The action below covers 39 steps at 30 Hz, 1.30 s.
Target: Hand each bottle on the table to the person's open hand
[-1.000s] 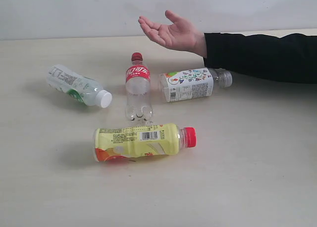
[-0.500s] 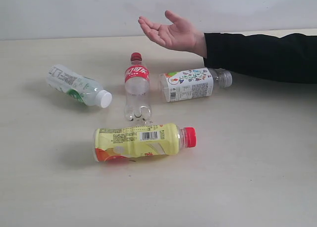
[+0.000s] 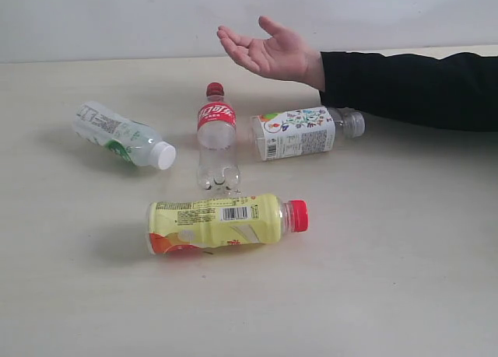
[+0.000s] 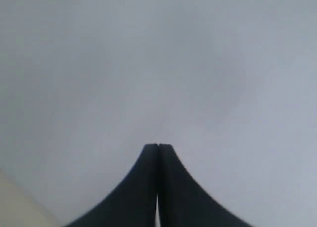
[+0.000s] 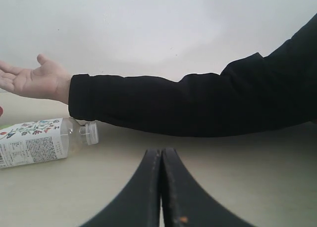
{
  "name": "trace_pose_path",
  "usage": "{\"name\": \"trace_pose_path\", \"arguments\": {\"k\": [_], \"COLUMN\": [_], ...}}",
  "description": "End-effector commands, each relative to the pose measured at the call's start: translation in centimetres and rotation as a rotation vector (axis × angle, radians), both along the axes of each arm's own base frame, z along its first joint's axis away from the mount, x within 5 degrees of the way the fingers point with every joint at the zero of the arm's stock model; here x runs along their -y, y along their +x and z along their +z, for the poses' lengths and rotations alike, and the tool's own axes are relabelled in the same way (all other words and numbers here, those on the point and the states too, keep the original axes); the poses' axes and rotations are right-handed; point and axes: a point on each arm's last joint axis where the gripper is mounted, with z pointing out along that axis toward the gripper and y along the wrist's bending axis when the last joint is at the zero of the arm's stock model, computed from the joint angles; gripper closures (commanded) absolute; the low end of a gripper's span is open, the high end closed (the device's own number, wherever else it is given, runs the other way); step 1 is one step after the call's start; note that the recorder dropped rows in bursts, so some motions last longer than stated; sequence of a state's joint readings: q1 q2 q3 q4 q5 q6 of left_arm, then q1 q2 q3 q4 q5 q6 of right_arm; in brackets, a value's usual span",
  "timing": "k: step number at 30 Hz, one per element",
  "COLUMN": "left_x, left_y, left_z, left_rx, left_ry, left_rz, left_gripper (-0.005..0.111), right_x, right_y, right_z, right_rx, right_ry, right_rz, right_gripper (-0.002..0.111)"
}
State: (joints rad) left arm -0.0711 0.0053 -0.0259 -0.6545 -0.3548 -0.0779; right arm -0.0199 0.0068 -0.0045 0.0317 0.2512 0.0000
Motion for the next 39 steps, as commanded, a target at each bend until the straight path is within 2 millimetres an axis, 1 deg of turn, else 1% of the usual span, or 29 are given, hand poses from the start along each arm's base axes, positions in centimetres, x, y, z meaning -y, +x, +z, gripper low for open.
{"name": "trace_pose_path", "arguments": {"k": [1,2,5,7,9,10,12,14,16,17,19,21,23,26,29,30,31,34,35,37,39], "left_x": [-0.2,0.1,1.9,3.1,4.1,4.7,5.5,6.2,6.8,7.0,7.5,7.5,7.2,6.2,5.6,5.4,5.1,3.9,3.5,3.3,3.9], "left_y": [-2.2,-2.4,-2.9,-2.3,-0.9,0.2,2.9,5.6,8.7,10.0,13.2,16.3,19.2,23.0,26.0,26.5,26.8,26.3,26.0,25.6,25.3], "left_z": [5.8,7.0,11.0,13.1,14.3,14.6,14.5,14.0,12.9,12.4,10.6,8.6,6.9,5.6,4.4,3.7,3.0,1.7,1.4,0.9,0.6], "left_rx": [0.356,0.4,0.487,0.487,0.447,0.409,0.309,0.206,0.086,0.038,-0.08,-0.216,-0.35,-0.518,-0.649,-0.721,-0.81,-1.114,-1.218,-1.35,-1.392], "left_ry": [0.046,0.067,0.23,0.349,0.475,0.537,0.618,0.696,0.761,0.777,0.859,0.913,0.953,0.94,0.898,0.935,1.037,1.45,1.589,1.762,1.811], "left_rz": [0.058,0.023,-0.091,-0.166,-0.218,-0.248,-0.307,-0.369,-0.439,-0.466,-0.52,-0.541,-0.526,-0.444,-0.38,-0.333,-0.253,0.057,0.128,0.17,0.102], "left_gripper": [0.107,0.107,0.107,0.107,0.107,0.107,0.107,0.107,0.107,0.107,0.107,0.107,0.107,0.107,0.107,0.107,0.107,0.107,0.107,0.107,0.107], "right_x": [0.0,0.0,0.0,0.0,0.0,0.0,0.0,0.0,0.0,0.0,0.0,0.0,0.0,0.0,0.0,0.0,0.0,0.0,0.0,0.0,0.0], "right_y": [0.0,0.0,0.0,0.0,0.0,0.0,0.0,0.0,0.0,0.0,0.0,0.0,0.0,0.0,0.0,0.0,0.0,0.0,0.0,0.0,0.0], "right_z": [-0.1,-0.1,-0.1,-0.1,-0.1,-0.1,-0.1,-0.1,-0.1,-0.1,-0.1,-0.1,-0.1,-0.1,-0.1,-0.1,-0.1,-0.1,-0.1,-0.1,-0.1], "right_rx": [0.006,0.006,0.006,0.006,0.006,0.006,0.006,0.006,0.006,0.006,0.006,0.006,0.006,0.006,0.006,0.006,0.006,0.006,0.006,0.006,0.006], "right_ry": [-0.005,-0.005,-0.005,-0.005,-0.005,-0.005,-0.005,-0.005,-0.005,-0.005,-0.005,-0.005,-0.005,-0.005,-0.005,-0.005,-0.005,-0.005,-0.005,-0.005,-0.005], "right_rz": [-0.005,-0.005,-0.005,-0.005,-0.005,-0.005,-0.005,-0.005,-0.005,-0.005,-0.005,-0.005,-0.005,-0.005,-0.005,-0.005,-0.005,-0.005,-0.005,-0.005,-0.005], "right_gripper": [0.108,0.108,0.108,0.108,0.108,0.108,0.108,0.108,0.108,0.108,0.108,0.108,0.108,0.108,0.108,0.108,0.108,0.108,0.108,0.108,0.108]}}
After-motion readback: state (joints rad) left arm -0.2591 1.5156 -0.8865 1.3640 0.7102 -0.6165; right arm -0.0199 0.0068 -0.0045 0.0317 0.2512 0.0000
